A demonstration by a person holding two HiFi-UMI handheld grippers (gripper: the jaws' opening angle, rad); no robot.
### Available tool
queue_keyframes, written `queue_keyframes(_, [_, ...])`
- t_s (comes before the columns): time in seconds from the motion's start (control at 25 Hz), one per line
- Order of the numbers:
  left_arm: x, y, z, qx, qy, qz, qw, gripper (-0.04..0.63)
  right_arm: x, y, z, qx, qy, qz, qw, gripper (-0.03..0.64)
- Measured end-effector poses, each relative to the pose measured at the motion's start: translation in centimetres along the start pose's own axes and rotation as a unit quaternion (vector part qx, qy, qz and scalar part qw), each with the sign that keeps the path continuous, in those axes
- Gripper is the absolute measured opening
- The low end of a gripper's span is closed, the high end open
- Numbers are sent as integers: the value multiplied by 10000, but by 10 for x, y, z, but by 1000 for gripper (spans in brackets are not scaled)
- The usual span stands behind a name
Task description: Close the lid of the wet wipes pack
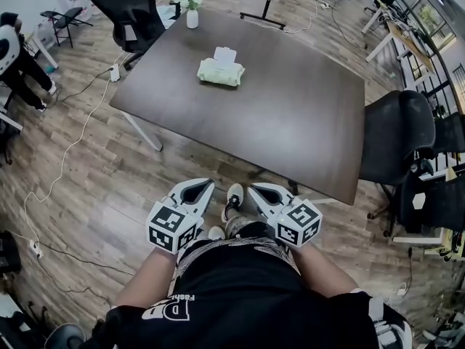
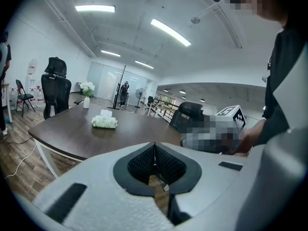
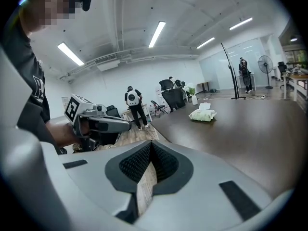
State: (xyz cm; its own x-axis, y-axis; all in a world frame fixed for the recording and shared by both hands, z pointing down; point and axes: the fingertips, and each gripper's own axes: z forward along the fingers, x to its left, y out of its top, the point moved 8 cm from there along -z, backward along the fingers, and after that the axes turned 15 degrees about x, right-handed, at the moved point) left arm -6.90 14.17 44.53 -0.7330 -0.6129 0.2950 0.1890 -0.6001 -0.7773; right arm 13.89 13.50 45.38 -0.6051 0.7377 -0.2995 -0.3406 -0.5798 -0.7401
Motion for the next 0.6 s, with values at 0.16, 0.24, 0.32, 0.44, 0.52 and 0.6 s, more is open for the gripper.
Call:
queue_keyframes(0.16, [17, 14, 8, -10, 33, -197, 9998, 19, -17, 20, 11, -92, 64, 11, 9999, 5])
queue_keyframes(0.24, [23, 26, 14, -9, 70, -137, 9999, 18, -28, 30, 14, -144, 89, 5, 9999, 5])
queue_keyframes(0.32, [31, 37, 21, -13, 111, -91, 9999, 18, -40, 39, 18, -173, 111, 4, 9998, 5])
queue_keyframes(0.44, [43, 53, 34, 27, 143, -65, 9999, 18, -60, 52, 26, -183, 135, 25, 9997, 5])
queue_keyframes(0.52, [50, 63, 42, 77, 147, -44, 9999, 18, -74, 61, 30, -177, 152, 36, 9997, 5])
queue_keyframes(0.6, [58, 73, 50, 109, 174, -45, 9998, 18, -86, 70, 34, -167, 174, 40, 9997, 5])
